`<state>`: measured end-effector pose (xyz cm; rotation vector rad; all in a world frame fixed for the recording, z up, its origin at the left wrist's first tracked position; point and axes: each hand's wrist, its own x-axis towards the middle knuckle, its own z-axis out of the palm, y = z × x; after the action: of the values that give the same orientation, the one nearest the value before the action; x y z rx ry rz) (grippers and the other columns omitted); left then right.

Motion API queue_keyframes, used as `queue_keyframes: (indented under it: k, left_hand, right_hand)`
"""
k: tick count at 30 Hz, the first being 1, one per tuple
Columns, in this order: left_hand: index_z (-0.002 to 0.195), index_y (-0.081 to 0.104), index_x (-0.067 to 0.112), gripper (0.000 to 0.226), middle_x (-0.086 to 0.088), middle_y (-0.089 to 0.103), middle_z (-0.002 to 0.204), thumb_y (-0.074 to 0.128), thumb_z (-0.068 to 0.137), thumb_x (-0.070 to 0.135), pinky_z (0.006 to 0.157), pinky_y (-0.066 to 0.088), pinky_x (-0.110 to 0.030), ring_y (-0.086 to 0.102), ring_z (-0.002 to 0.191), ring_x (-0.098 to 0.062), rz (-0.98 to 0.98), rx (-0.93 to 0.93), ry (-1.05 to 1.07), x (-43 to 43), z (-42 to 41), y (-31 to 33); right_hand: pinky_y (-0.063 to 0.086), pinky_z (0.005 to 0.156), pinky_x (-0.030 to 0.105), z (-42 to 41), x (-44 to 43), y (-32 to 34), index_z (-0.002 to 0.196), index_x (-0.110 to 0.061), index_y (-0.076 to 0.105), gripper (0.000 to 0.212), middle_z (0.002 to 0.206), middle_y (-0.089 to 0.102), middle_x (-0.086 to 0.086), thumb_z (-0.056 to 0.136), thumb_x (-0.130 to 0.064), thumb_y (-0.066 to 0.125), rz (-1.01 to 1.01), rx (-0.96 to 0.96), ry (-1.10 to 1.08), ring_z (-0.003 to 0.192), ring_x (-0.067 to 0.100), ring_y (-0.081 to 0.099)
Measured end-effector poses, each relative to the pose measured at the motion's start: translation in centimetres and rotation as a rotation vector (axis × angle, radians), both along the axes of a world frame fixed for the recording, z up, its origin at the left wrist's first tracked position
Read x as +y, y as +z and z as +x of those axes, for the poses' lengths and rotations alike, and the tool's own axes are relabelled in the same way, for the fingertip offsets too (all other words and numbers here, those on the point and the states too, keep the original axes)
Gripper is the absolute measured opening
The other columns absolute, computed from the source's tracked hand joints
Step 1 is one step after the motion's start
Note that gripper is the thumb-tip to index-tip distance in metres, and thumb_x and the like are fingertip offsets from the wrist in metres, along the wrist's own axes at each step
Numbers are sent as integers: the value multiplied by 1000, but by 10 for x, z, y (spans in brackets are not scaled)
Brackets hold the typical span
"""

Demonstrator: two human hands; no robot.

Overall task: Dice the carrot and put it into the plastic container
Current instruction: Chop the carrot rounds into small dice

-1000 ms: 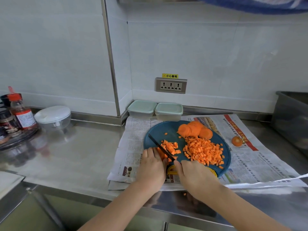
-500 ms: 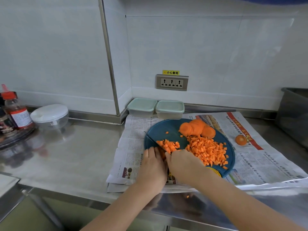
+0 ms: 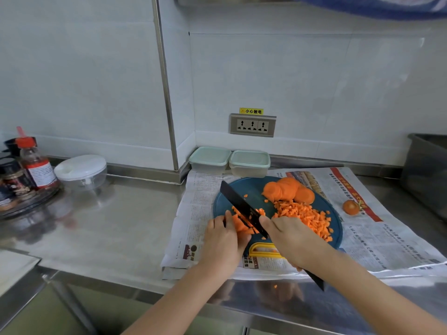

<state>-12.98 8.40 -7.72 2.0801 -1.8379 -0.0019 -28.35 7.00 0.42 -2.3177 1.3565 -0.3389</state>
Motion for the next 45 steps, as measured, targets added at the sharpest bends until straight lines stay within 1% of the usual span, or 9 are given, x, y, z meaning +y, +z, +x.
queue_keyframes:
  k: [4,8,16,20,27,30,35,40,45]
  left_hand:
    - [150,19,9,77,-5,36,148,37,94,58,113,23,-30,30,136,-21,-3,35,62,6,4,0]
    - [135,46,18,53,2,51,133,31,98,51,104,31,-29,40,122,-17,-73,21,16,11,2,-2]
    - [127,56,11,41,-4,55,123,39,100,37,101,36,-30,44,115,-22,-112,17,-39,10,-1,-5]
    - [112,65,7,36,-8,62,110,50,96,36,93,44,-34,51,105,-25,-159,15,-54,8,0,-6]
    - [127,56,8,44,-6,54,125,37,100,37,101,35,-29,41,118,-22,-152,53,-71,9,1,-5]
    - [128,55,11,44,-3,54,126,37,100,39,100,36,-27,40,118,-19,-157,71,-57,8,1,-7]
    - [126,56,17,40,3,56,121,39,98,40,95,39,-25,43,114,-15,-184,104,-6,11,-4,-6]
    - [128,54,16,45,3,55,125,50,93,44,97,39,-24,45,118,-15,-225,257,9,13,-2,-3]
    - [117,61,17,38,4,60,119,53,92,44,93,38,-23,47,112,-15,-251,265,19,19,3,-4]
  right_hand:
    - [30,52,34,-1,0,-12,100,-14,54,44,62,33,-4,104,-26,13,-122,33,73,56,17,37]
    - [25,41,28,-4,0,-17,89,-10,63,28,55,30,-6,97,-16,36,-127,153,45,47,14,29]
    - [36,52,27,8,11,-40,68,-19,44,43,62,45,-2,103,-39,30,-179,-33,-36,57,18,45]
    - [-6,39,22,7,-4,-29,76,-3,69,12,44,36,5,66,-1,62,-252,182,97,39,16,4]
    - [25,47,28,29,-7,-28,124,-1,45,36,66,24,4,105,-14,17,-65,219,33,55,21,34]
    - [37,59,29,30,-11,-23,99,-11,43,24,66,31,-1,105,-22,22,84,97,-49,79,30,55]
    - [42,40,24,9,-14,-9,67,-8,43,52,49,44,9,103,-41,26,405,-99,-151,35,19,41]
    - [36,37,23,1,2,-3,63,-14,39,50,50,43,5,103,-41,26,202,-103,-80,32,14,42]
    - [35,59,25,3,15,-4,86,-27,40,29,80,47,0,105,-30,18,28,46,25,69,15,44]
